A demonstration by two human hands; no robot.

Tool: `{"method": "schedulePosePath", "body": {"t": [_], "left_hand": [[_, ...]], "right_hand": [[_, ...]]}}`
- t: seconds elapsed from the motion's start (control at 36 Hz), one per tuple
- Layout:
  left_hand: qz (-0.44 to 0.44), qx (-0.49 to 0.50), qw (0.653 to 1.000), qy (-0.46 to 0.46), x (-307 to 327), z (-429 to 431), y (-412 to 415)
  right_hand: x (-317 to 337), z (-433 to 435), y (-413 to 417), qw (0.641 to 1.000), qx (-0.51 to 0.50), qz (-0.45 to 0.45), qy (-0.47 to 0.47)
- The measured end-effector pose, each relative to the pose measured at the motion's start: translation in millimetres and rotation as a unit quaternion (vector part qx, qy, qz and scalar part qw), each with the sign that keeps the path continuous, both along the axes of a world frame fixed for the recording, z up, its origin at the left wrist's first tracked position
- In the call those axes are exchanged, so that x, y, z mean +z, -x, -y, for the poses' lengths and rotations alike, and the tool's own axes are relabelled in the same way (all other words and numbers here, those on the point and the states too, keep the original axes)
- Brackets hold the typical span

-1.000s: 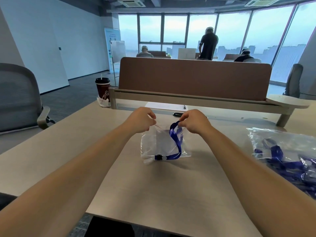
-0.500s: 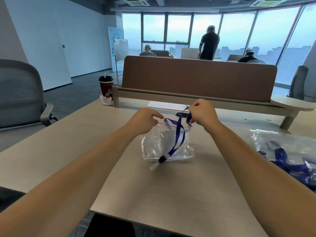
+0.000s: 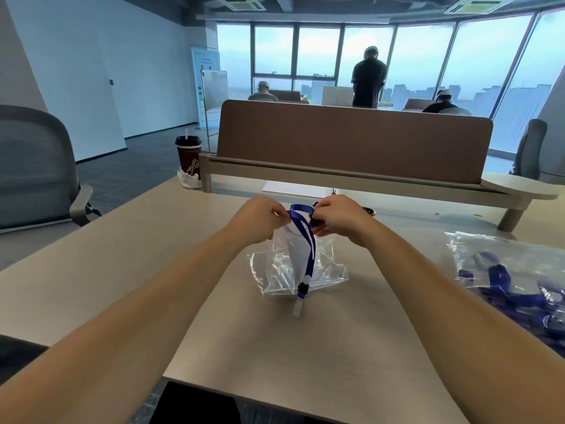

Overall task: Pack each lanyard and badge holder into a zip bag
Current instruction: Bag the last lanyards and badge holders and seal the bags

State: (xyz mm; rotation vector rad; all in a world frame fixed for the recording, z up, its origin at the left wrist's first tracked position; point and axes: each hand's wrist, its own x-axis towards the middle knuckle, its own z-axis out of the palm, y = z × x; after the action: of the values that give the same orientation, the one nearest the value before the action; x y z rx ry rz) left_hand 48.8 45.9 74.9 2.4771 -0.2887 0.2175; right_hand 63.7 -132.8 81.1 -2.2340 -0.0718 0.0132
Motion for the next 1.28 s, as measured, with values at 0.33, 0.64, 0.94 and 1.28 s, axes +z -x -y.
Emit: {"method": "schedulePosePath", "body": {"t": [0.33, 0.64, 0.94, 1.28], "left_hand": [[0.000, -0.006, 1.000, 0.005, -5, 0, -2], [-0.010, -0.003, 1.000, 0.014, -7, -3, -3], [-0.025, -0.001, 0.999, 0.020, -5, -6, -2], [-0.042, -0.018, 0.999, 0.013, -3, -9, -1]], "right_hand": [[-9, -10, 7, 0.984, 0.066, 0.034, 0.162], [1, -6, 6, 0.985, 0.008, 0.064, 0.160], [34, 10, 1, 0.986, -0.083, 0.131, -0.057], [62, 6, 1, 0.960, -0.113, 0.204, -0.157]]}}
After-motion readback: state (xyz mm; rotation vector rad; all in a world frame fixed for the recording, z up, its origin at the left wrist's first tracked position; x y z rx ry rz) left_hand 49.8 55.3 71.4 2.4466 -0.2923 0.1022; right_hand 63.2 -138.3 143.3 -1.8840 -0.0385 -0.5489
